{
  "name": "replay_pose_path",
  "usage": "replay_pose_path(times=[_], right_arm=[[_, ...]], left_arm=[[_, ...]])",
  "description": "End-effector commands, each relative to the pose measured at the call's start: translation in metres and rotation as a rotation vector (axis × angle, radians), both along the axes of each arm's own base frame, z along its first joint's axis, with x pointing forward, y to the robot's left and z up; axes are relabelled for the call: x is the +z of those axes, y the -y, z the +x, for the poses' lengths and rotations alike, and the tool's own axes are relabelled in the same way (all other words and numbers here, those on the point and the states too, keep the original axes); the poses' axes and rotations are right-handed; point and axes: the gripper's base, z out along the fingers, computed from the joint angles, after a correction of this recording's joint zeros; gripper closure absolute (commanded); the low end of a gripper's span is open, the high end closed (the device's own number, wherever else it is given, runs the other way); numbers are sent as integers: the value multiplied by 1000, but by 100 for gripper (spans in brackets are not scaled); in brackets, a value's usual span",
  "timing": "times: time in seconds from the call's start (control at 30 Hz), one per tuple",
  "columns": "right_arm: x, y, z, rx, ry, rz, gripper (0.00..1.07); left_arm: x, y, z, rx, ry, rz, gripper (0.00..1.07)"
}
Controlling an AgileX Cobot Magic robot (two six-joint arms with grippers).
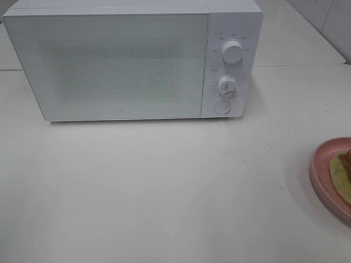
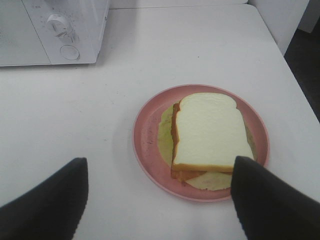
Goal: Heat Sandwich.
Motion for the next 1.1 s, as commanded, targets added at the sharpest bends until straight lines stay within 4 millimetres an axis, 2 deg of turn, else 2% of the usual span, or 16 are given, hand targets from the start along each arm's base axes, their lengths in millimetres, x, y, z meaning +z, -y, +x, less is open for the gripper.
replay_pose_path(times=[0.03, 0.3, 1.1], right_arm=[[0, 0, -3, 0, 36, -6, 31], [0, 0, -3, 0, 36, -6, 31], [0, 0, -2, 0, 27, -6, 31]], left_arm=[[1, 0, -8, 8, 71, -6, 3], [3, 2, -41, 2, 279, -8, 3], [3, 3, -40, -2, 272, -21, 3]])
